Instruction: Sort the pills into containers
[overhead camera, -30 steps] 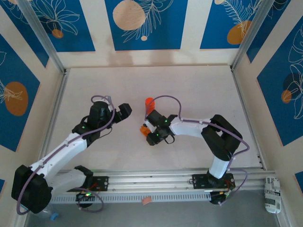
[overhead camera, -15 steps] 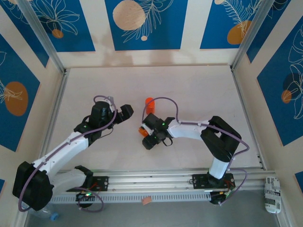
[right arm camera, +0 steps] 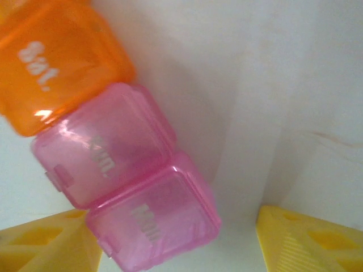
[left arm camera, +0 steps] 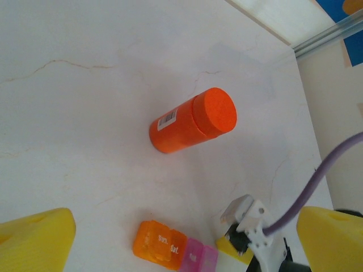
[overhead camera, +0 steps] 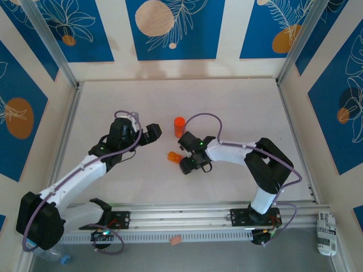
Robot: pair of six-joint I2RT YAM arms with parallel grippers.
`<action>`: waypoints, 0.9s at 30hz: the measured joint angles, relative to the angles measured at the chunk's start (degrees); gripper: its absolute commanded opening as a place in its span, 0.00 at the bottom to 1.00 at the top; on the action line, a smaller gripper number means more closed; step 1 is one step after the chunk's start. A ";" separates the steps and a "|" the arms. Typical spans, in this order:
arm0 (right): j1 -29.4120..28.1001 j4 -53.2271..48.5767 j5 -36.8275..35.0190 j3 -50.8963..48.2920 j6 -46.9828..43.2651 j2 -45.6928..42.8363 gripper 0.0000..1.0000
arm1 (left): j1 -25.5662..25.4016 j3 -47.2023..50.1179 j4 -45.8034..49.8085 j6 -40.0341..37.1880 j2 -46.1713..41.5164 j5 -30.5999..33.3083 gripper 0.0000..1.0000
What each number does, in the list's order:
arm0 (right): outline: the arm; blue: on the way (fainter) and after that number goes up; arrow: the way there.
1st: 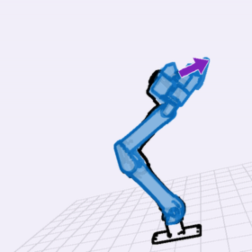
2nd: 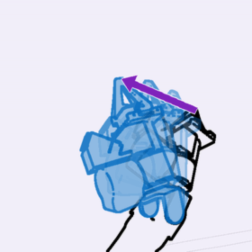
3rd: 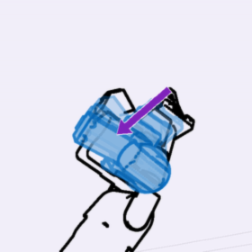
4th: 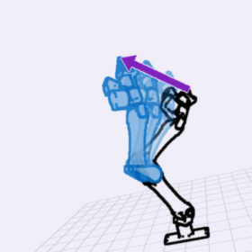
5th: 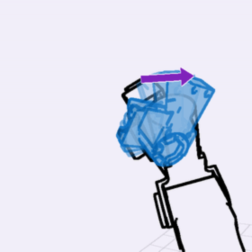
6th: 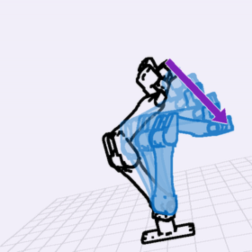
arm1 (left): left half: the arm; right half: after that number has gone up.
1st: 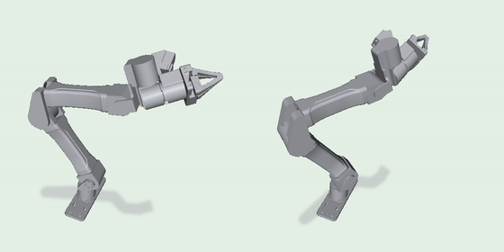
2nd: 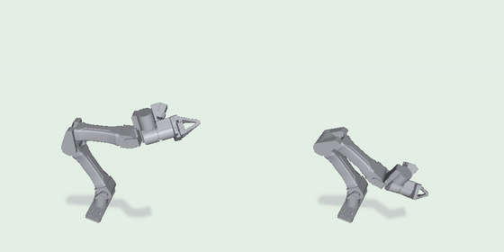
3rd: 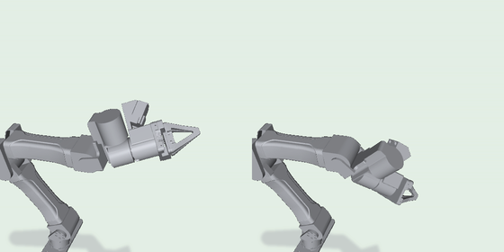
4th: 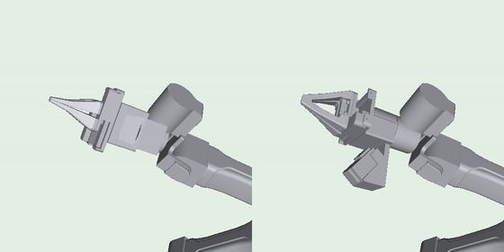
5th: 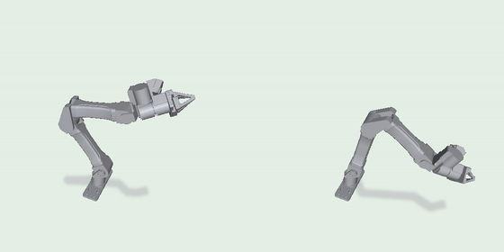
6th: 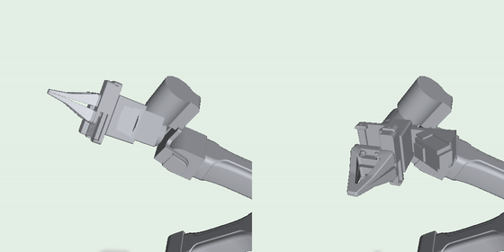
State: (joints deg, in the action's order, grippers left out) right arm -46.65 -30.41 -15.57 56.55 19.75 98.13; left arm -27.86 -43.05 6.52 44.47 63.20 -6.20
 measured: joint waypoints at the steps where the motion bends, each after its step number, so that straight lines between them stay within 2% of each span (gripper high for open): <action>1: 0.87 -0.72 -0.15 0.00 0.35 -0.11 0.70 | 0.00 -0.11 0.07 -0.15 0.11 -0.20 1.00; 8: 5.31 -4.44 -0.24 0.04 1.90 -1.33 0.70 | 0.00 -0.85 0.66 -2.08 2.01 -1.53 1.00; 17: 12.00 -5.64 8.07 0.00 5.14 -13.64 0.76 | -0.13 -4.15 3.19 -6.64 5.66 -2.80 1.00; 21: 14.05 -5.03 10.21 0.83 6.67 -12.02 0.76 | -1.03 -6.67 6.54 -11.04 8.26 -2.16 1.00; 27: 12.46 -4.76 10.64 4.50 8.07 -5.16 0.77 | -3.50 -9.31 12.09 -18.53 12.09 1.44 1.00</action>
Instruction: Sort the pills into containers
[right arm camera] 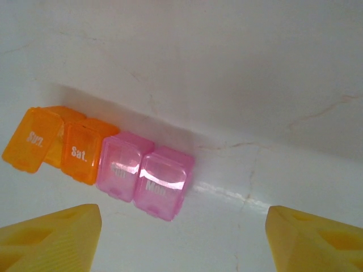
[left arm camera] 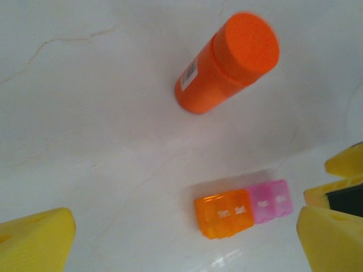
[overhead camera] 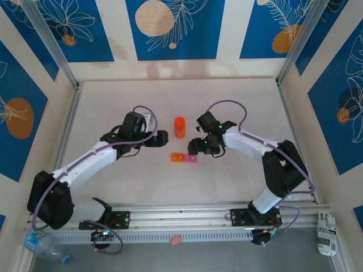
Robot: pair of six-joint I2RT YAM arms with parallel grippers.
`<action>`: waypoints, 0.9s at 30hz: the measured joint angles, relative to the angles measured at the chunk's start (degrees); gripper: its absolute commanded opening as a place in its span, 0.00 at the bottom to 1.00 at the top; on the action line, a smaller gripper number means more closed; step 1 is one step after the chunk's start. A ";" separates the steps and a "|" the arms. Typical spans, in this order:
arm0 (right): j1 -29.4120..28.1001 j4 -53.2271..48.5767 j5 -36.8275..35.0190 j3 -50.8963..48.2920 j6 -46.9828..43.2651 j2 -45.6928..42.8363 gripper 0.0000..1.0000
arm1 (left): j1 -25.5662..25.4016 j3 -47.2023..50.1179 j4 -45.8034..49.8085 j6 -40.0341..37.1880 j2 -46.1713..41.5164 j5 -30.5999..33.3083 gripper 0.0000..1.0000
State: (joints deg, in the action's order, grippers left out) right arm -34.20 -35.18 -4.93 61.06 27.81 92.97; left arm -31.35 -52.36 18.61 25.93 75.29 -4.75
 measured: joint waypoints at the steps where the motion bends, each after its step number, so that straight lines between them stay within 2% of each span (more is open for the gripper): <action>1: -0.44 0.00 -0.02 0.37 0.24 1.03 0.77 | -0.50 -0.24 0.81 -1.20 0.79 0.70 1.00; 10: -2.99 0.33 -0.83 1.44 0.98 6.69 0.76 | -3.96 -1.70 5.99 -7.76 5.70 4.57 1.00; 27: -3.10 1.64 -0.59 1.60 1.29 8.15 0.73 | -9.73 -0.74 7.30 -11.50 7.39 6.36 1.00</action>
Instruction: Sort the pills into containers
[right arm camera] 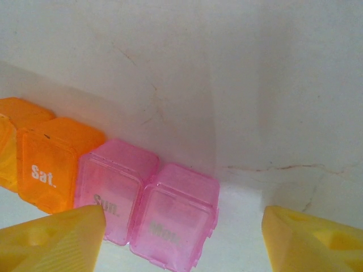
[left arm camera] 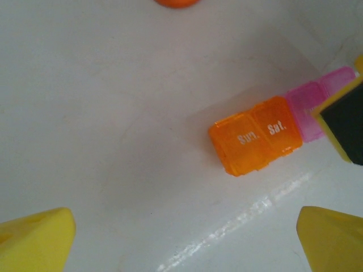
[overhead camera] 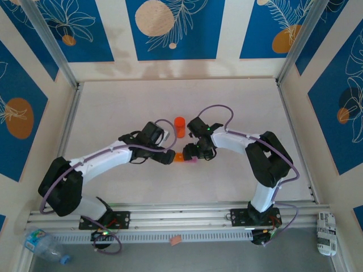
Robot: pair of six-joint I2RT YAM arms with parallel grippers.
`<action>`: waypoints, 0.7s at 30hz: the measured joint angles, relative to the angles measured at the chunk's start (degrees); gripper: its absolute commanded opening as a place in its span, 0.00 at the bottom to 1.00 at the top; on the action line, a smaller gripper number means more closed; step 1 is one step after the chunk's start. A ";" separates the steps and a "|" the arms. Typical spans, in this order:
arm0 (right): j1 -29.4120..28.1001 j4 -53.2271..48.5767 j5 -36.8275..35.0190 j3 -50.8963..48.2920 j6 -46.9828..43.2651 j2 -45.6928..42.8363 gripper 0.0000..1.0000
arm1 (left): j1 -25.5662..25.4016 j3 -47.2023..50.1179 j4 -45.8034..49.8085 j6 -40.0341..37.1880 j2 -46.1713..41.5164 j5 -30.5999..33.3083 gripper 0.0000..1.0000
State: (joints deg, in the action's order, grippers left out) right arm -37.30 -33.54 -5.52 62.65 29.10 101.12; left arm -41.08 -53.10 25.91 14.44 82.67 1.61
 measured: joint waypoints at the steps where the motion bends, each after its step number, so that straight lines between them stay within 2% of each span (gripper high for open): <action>1: 0.00 0.09 0.02 -0.02 0.00 0.00 0.73 | -0.46 0.55 -0.09 0.00 0.00 -0.02 1.00; 10: 0.00 0.98 0.26 -0.13 0.02 0.13 0.73 | -2.21 4.85 -1.57 0.20 0.17 -0.04 1.00; 21: 0.00 1.88 1.22 -0.44 0.20 0.37 0.72 | -2.89 4.90 -5.16 0.22 5.20 0.33 1.00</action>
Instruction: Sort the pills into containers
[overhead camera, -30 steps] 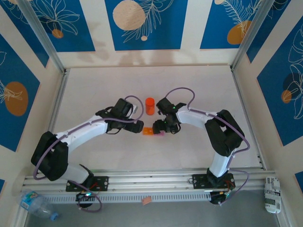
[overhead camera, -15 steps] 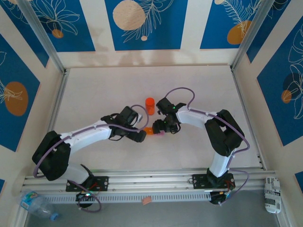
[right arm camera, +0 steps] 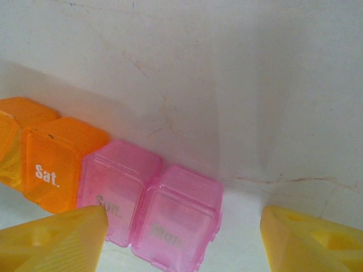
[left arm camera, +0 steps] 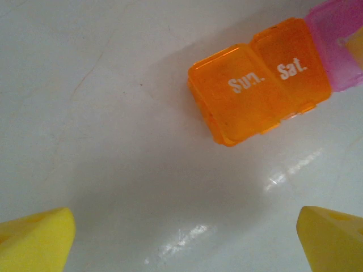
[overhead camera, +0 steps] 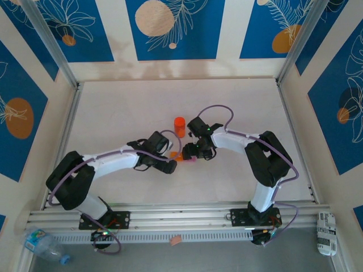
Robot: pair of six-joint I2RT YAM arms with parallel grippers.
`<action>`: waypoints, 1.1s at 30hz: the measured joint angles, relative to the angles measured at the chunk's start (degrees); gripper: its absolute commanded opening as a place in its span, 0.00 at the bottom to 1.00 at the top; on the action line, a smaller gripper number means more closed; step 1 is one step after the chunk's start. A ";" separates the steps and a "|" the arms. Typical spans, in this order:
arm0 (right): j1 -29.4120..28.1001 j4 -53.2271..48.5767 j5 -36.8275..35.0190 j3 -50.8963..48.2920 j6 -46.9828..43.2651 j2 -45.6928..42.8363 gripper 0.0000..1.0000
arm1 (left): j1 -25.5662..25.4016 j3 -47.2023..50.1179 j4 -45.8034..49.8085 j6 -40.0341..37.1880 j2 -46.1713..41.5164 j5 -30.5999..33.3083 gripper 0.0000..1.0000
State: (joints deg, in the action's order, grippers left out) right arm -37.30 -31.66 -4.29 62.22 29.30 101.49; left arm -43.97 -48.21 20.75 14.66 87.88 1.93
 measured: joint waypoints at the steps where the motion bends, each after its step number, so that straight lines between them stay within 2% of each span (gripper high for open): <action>1: 0.00 0.09 0.11 -0.04 0.02 0.00 0.72 | -0.04 0.00 -0.24 0.00 0.50 0.28 1.00; 17: 0.00 1.51 0.85 -0.63 0.48 0.00 0.71 | 0.70 -5.79 -0.57 -1.25 3.56 7.23 1.00; 33: -0.26 2.60 1.33 -0.85 0.87 0.11 0.71 | 4.87 -12.31 -0.66 -1.75 8.57 7.76 1.00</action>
State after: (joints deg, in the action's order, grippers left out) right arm -37.56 -29.06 -2.96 61.36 30.17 101.60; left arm -39.09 -60.51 20.10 12.91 96.44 9.69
